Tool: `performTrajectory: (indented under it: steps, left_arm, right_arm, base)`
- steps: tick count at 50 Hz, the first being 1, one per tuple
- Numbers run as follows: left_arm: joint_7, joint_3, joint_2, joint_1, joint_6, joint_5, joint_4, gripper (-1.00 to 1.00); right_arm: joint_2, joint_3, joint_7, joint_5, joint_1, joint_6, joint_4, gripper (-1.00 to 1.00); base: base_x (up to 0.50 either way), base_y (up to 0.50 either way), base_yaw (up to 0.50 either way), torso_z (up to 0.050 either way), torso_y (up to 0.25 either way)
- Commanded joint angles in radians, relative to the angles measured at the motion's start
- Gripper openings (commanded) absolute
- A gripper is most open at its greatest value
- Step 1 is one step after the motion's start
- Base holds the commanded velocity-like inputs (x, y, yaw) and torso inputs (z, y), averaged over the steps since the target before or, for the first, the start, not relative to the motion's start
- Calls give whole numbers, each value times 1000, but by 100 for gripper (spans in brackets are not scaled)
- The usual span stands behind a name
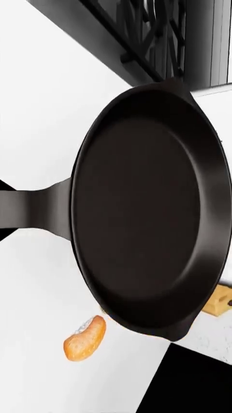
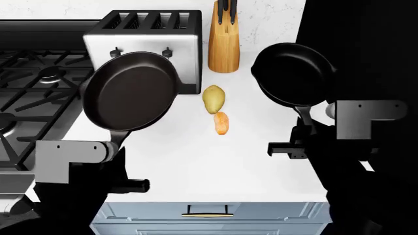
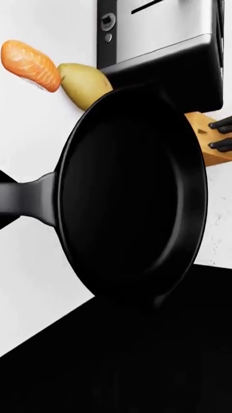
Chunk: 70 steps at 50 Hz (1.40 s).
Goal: Place both pans onto different burners. Then place the potato and the sushi on different pans.
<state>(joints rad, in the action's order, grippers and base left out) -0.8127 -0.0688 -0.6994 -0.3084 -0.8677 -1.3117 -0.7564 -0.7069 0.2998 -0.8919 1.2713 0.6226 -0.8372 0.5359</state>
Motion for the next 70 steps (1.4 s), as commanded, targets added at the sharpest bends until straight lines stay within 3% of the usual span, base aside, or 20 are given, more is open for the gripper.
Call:
performTrajectory:
  steps: [1, 14, 70]
  left_arm:
    - [-17, 49, -24, 10, 23, -19, -47, -100]
    - [-4, 60, -30, 22, 39, -4, -48, -100]
    - [20, 26, -16, -17, 51, 23, -2, -100]
  right_arm:
    - [-14, -34, 31, -46, 5, 17, 34, -100]
    - [-22, -18, 43, -66, 4, 17, 56, -100]
    - [-26, -3, 56, -83, -4, 34, 55, -100]
  base:
    - [0, 0, 0, 0, 0]
    - [0, 170, 0, 1, 2]
    - [0, 423, 0, 1, 2]
